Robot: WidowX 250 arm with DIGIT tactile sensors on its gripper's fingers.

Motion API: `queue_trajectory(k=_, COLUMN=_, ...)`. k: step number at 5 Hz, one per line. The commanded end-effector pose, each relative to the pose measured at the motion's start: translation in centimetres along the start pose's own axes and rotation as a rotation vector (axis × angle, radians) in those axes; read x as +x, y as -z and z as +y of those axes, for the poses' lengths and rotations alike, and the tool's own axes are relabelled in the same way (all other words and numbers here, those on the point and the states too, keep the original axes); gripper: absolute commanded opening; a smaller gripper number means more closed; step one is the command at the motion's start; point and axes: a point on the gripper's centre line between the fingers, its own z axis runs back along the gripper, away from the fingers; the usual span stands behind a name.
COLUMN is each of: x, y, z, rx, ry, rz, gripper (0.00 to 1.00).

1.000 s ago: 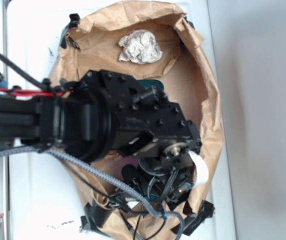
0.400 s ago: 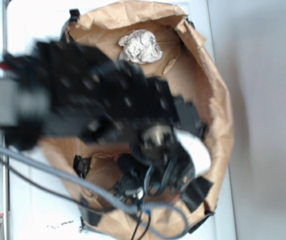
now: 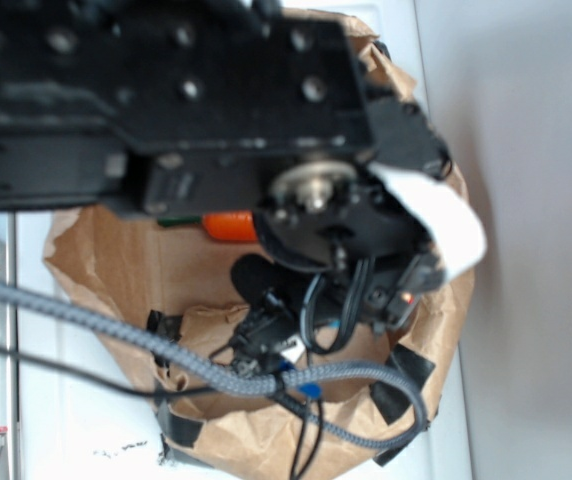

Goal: Grab the blue ball.

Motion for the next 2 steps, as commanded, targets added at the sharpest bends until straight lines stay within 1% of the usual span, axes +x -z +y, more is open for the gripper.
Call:
queue_trajectory(k=1, x=-2.6, y=-6.6, z=1.3, rx=-0.026, ry=-0.035, rz=0.121, gripper=0.0)
queue_trajectory(k=2, x=-4.6, y=-7.2, z=0.8, rx=-0.04, ry=0.022, rz=0.092, gripper=0.0)
